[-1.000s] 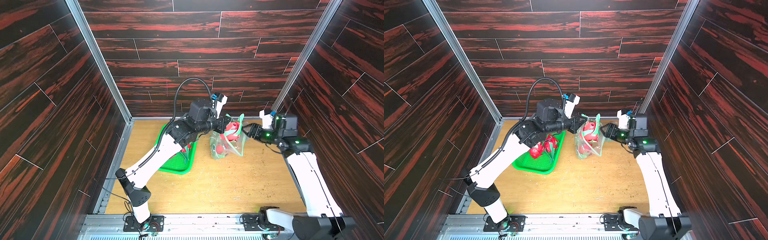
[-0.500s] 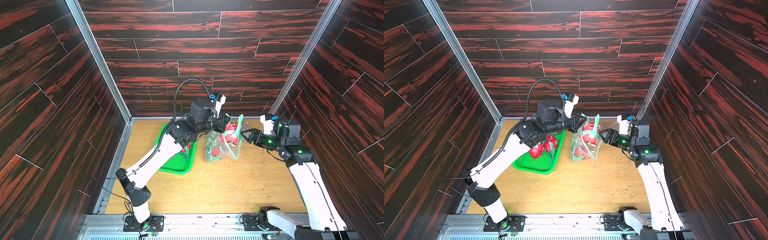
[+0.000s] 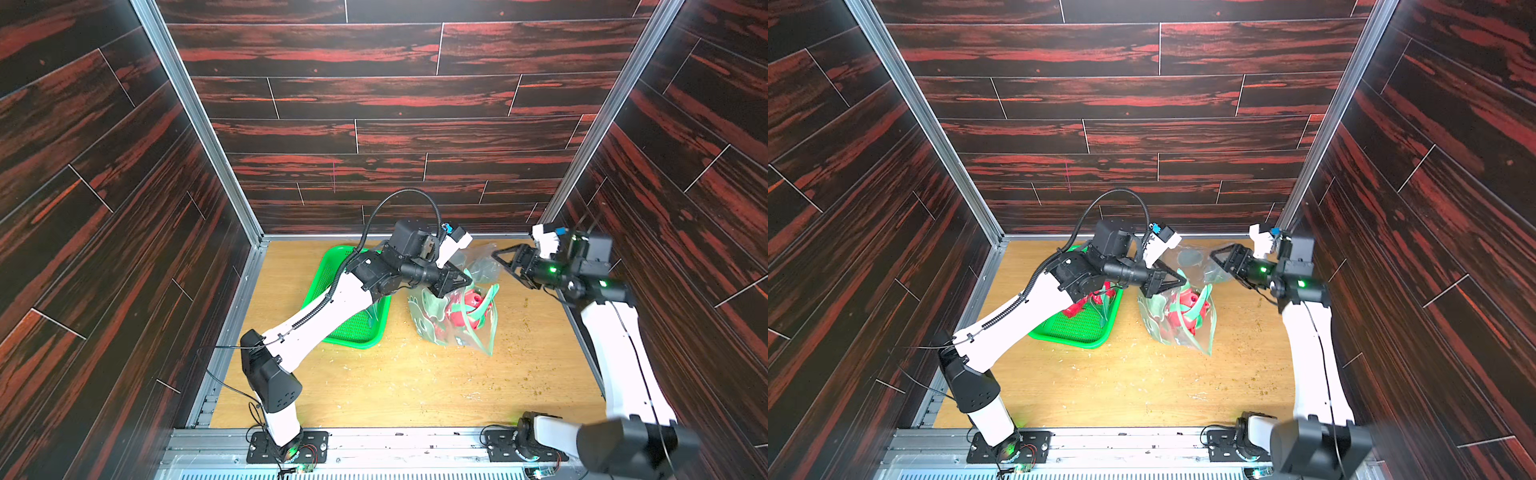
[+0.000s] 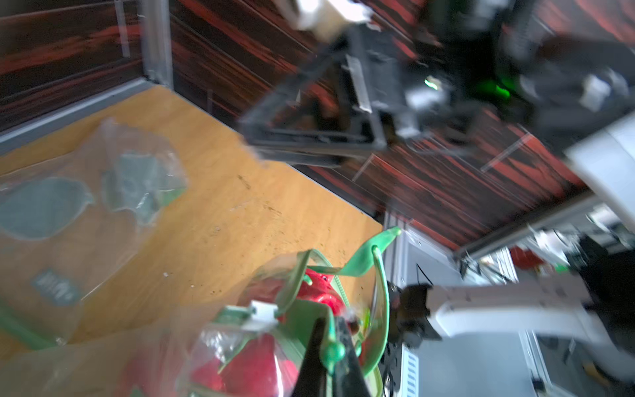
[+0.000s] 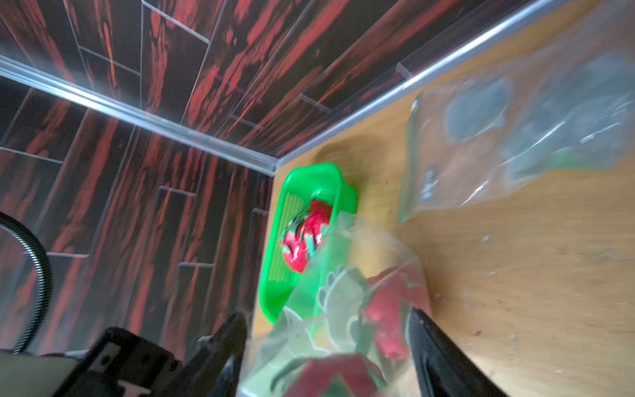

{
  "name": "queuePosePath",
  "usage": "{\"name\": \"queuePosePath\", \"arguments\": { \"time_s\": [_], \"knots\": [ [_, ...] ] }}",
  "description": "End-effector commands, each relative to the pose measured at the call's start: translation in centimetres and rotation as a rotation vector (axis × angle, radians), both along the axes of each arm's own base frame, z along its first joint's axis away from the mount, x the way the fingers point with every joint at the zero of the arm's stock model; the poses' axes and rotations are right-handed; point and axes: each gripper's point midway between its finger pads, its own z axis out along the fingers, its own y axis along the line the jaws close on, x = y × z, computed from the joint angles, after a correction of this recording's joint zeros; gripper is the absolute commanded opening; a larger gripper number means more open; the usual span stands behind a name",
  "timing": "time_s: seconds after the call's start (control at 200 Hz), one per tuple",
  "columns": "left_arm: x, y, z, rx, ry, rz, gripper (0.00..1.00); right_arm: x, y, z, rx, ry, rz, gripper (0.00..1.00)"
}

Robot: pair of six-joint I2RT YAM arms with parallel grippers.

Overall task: Open the zip-top bag and take out the dragon fruit
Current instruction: Place the dragon fruit in the basket.

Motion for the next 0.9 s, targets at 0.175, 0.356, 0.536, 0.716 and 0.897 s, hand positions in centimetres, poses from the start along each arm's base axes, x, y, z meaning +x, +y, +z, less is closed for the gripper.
{"name": "queuePosePath", "arguments": {
  "time_s": [0.175, 0.356, 0.536, 0.716, 0.897],
  "knots": [
    [-3.7, -1.5, 3.4, -0.088, -0.084, -0.215, 0.0, -1.8, 4.4, 0.6, 0.029, 0.044, 0.207, 0.79],
    [-4.2, -1.6, 3.8, -0.096, -0.1, -0.249, 0.0, -2.9, 5.8, 0.8, -0.053, 0.079, 0.276, 0.79],
    [-4.0, -1.1, 3.7, -0.061, -0.112, -0.232, 0.0, -4.0, 7.7, -1.7, -0.173, 0.168, 0.339, 0.79],
    [-3.8, -0.9, 3.4, -0.036, -0.122, -0.223, 0.0, -5.4, 7.4, -3.5, -0.316, 0.238, 0.328, 0.79],
    [-3.6, -0.9, 3.0, -0.013, -0.125, -0.22, 0.0, -6.5, 7.6, -3.0, -0.37, 0.24, 0.336, 0.78]
  ]
}}
